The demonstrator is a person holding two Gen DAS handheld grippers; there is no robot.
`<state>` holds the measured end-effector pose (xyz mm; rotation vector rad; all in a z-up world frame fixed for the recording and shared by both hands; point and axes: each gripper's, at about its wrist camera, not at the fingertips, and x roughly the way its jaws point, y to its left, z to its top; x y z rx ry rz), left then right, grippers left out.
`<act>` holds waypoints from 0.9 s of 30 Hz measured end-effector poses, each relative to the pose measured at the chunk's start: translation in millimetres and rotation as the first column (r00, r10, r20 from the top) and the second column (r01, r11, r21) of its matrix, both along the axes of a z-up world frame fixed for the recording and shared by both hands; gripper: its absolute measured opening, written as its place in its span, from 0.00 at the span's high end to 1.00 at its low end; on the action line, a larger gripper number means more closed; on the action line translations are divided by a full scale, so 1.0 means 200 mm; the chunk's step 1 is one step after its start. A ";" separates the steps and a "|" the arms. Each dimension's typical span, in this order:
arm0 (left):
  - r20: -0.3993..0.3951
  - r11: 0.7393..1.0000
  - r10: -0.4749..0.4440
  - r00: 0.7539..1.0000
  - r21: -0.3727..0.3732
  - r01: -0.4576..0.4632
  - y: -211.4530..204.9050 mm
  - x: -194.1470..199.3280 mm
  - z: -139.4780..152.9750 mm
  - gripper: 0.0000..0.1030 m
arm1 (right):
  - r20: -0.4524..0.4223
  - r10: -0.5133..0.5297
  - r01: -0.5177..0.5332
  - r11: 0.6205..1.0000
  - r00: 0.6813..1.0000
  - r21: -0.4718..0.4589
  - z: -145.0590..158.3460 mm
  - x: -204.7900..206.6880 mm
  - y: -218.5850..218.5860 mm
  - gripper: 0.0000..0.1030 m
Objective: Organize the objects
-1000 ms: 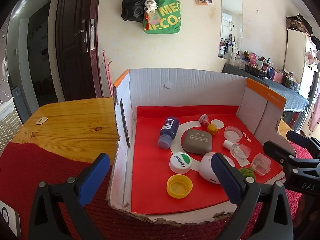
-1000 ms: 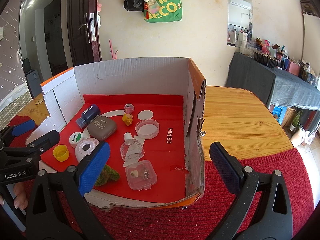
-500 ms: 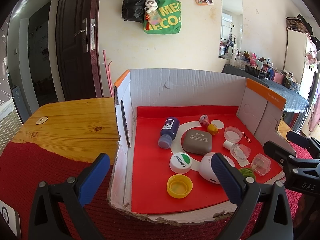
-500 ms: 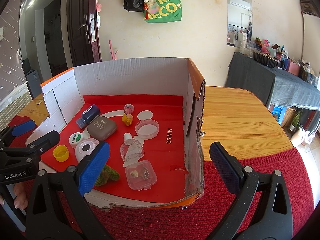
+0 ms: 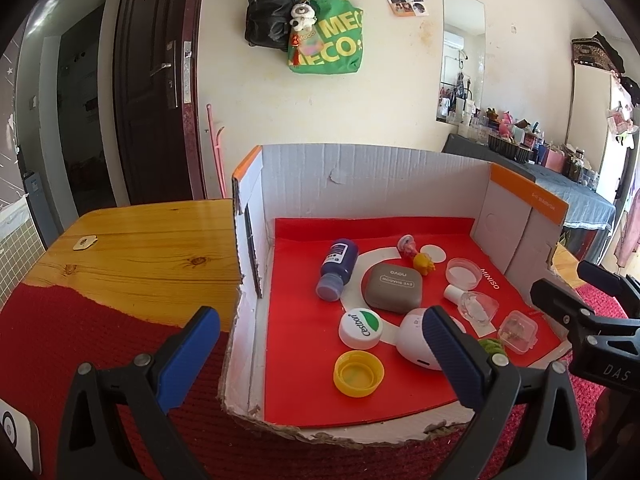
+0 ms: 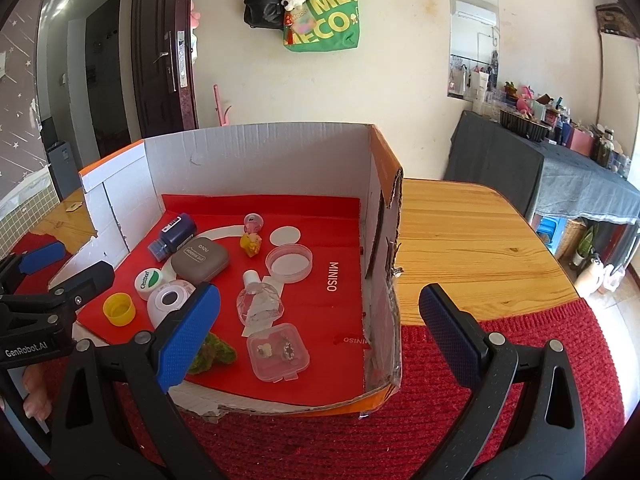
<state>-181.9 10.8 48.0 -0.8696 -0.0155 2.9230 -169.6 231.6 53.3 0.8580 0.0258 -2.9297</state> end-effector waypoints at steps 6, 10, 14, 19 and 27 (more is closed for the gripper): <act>0.004 1.000 0.004 1.000 0.002 -0.004 -0.03 0.07 0.04 0.00 | -0.035 -0.007 0.008 1.000 0.999 0.008 0.06 0.07 0.00 0.01; 0.035 1.000 0.011 0.999 0.011 -0.011 -0.04 0.13 0.05 0.00 | -0.012 0.007 -0.008 0.998 1.000 -0.058 0.12 0.15 0.03 0.01; 0.086 1.000 0.006 0.996 0.020 -0.007 -0.04 0.21 0.03 0.00 | 0.004 0.025 -0.025 0.999 1.000 -0.034 0.13 0.26 -0.01 0.01; 0.183 1.000 -0.002 0.983 0.026 -0.003 -0.01 0.26 -0.06 0.00 | 0.100 0.030 -0.030 1.000 0.995 -0.003 0.03 0.34 -0.05 0.01; 0.297 1.000 0.017 0.955 0.002 -0.018 0.00 0.24 -0.19 0.00 | 0.241 0.000 0.006 1.000 0.970 -0.024 -0.13 0.31 -0.01 0.01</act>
